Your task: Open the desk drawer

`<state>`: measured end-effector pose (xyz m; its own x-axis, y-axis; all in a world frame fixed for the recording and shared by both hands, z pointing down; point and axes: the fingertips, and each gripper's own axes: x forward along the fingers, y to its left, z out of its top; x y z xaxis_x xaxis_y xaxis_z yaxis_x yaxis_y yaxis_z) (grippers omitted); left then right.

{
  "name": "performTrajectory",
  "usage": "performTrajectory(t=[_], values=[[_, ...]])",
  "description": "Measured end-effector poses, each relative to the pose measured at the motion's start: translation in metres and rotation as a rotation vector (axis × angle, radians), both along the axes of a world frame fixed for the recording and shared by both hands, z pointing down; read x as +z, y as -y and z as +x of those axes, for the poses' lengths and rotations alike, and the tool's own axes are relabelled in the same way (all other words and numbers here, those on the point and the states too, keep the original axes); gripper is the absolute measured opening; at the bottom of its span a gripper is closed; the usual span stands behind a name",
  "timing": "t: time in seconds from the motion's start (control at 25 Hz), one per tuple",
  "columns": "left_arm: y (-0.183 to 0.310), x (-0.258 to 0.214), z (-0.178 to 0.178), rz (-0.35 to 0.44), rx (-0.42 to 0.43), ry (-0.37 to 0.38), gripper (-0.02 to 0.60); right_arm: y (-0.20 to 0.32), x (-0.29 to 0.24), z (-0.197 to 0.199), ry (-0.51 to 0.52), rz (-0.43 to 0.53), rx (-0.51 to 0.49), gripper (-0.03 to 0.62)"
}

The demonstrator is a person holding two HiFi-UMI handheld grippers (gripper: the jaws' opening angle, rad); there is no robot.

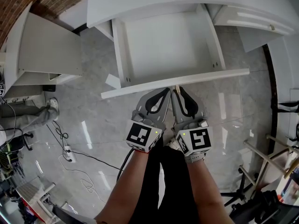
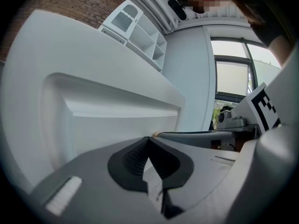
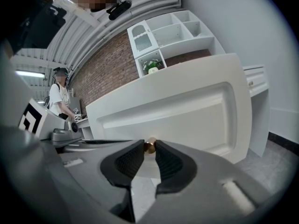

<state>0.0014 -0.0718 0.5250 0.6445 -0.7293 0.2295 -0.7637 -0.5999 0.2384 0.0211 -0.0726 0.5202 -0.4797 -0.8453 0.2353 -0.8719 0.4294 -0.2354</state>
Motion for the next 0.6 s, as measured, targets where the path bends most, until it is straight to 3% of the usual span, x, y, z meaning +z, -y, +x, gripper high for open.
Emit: performTrajectory(t=[0.6], values=[[-0.023, -0.001, 0.006, -0.001, -0.002, 0.007, -0.012, -0.024, 0.000, 0.006, 0.003, -0.005, -0.009, 0.072]])
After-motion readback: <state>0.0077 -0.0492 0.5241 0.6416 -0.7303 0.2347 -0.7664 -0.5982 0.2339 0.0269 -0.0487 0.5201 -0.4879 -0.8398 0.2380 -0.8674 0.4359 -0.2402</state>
